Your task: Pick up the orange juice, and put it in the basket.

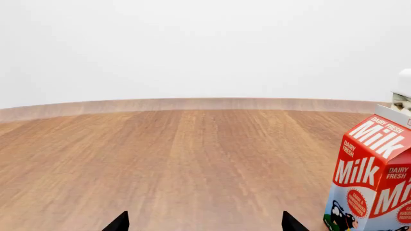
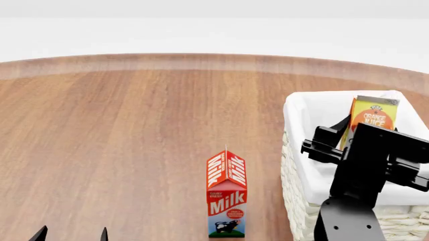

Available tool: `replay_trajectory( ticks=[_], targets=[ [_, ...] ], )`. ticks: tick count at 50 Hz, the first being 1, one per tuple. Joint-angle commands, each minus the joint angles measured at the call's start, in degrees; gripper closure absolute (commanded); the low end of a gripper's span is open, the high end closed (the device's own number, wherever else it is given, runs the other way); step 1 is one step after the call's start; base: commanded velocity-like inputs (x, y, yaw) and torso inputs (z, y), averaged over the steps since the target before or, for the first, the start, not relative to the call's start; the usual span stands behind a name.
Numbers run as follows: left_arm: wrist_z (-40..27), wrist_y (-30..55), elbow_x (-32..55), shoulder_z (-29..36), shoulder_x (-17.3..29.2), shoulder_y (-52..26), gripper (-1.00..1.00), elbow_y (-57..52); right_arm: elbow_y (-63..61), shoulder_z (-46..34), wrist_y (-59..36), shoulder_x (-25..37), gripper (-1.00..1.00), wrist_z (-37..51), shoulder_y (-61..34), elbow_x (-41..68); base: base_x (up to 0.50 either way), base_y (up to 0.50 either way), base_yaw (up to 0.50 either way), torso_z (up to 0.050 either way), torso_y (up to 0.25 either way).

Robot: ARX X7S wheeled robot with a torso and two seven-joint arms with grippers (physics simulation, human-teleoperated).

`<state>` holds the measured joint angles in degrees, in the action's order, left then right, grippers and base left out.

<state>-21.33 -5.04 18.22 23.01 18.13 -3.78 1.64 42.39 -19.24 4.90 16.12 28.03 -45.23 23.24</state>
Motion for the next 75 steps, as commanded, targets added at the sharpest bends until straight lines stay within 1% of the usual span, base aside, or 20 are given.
replay_trajectory(
  ticks=[1,9,10,25,36,45,62,69,75],
  targets=[
    [-0.1,-0.1,0.1,0.1,0.1,0.0,-1.0,0.0,4.9,-0.4,2.3,-1.2,1.0,-0.7,-2.2,-3.8,0.0,0.0,0.0,0.0,0.01],
    [-0.2,-0.1,0.2,0.2,0.2,-0.1,-1.0,0.0,5.1,-0.8,2.1,-1.2,1.0,-0.4,-2.5,-4.2,0.0,0.0,0.0,0.0,0.0],
    [-0.2,-0.1,0.2,0.2,0.2,-0.1,-1.0,0.0,5.2,-0.7,2.1,-1.2,-1.0,-0.6,-2.5,-4.0,0.0,0.0,0.0,0.0,0.0],
    [-0.3,-0.2,0.3,0.4,0.3,-0.1,-1.0,0.1,4.3,-1.7,2.0,-1.1,-1.0,0.6,-1.9,-5.3,0.0,0.0,0.0,0.0,0.0],
    [-0.4,-0.2,0.4,0.5,0.4,-0.2,-1.0,0.1,-2.4,-1.5,0.8,-0.2,-1.0,0.9,0.8,-4.1,0.0,0.0,0.0,0.0,0.0],
    [-0.5,-0.2,0.4,0.6,0.4,-0.2,-1.0,0.1,-12.8,-1.6,-1.9,1.9,-1.0,1.9,4.5,-3.1,0.0,0.0,0.0,0.0,0.0],
    [-0.7,-0.3,0.6,0.8,0.5,-0.3,-1.0,0.1,-42.3,-2.8,-11.2,8.2,-1.0,6.0,11.9,-1.1,0.0,0.0,0.0,0.0,0.0],
    [-0.7,-0.4,0.6,0.9,0.6,-0.3,-1.0,0.1,-49.1,-3.4,-13.5,9.6,-1.0,7.1,13.0,-0.9,0.0,0.0,0.0,0.0,0.0],
    [-0.8,-0.4,0.7,1.0,0.6,-0.3,-1.0,0.1,-51.9,-3.4,-14.1,10.2,-1.0,7.6,13.6,-0.6,0.0,0.0,0.0,0.0,0.0]
  ],
)
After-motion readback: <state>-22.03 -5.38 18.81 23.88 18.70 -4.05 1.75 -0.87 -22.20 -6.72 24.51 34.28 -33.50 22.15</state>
